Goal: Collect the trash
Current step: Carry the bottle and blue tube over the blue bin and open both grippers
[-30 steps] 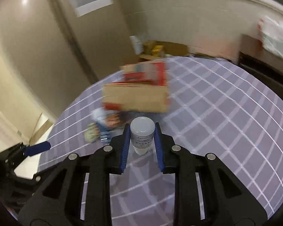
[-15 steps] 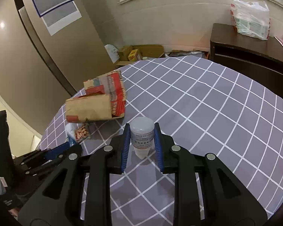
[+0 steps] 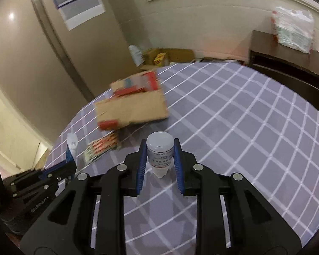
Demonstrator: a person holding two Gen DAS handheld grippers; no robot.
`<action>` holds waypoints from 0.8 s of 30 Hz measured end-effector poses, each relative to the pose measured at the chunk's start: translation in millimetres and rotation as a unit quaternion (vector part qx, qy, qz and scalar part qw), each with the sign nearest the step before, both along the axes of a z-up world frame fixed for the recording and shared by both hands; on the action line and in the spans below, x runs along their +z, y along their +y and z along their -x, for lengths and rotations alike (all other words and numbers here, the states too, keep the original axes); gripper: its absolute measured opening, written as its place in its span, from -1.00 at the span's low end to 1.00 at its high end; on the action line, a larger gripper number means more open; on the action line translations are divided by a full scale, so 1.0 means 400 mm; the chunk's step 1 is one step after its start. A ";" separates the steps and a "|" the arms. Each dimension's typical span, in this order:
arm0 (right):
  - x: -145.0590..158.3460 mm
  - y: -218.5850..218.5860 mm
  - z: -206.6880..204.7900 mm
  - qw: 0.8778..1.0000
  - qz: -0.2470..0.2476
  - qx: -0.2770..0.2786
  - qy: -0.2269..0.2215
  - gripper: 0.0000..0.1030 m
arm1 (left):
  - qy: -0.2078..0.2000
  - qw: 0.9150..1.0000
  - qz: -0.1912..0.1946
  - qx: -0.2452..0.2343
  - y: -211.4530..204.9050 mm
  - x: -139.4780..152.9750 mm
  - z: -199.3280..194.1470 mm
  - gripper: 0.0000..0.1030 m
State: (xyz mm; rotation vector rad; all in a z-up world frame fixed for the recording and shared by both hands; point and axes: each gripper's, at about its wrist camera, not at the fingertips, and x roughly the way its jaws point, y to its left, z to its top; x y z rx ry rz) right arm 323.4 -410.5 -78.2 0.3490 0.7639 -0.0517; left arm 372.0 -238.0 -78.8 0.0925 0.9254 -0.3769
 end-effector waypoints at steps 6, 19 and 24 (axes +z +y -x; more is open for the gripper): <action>0.028 0.100 0.008 0.999 -0.007 0.044 -0.018 -0.53 | -0.005 1.000 -0.007 0.019 0.074 0.009 0.019 -0.83; 0.037 0.315 0.001 0.995 -0.006 0.102 -0.012 -0.53 | -0.008 0.997 -0.007 0.078 0.306 0.013 0.061 -0.83; 0.034 0.424 -0.012 0.990 -0.003 0.138 -0.007 -0.53 | -0.001 0.994 -0.007 0.111 0.419 -0.004 0.071 -0.83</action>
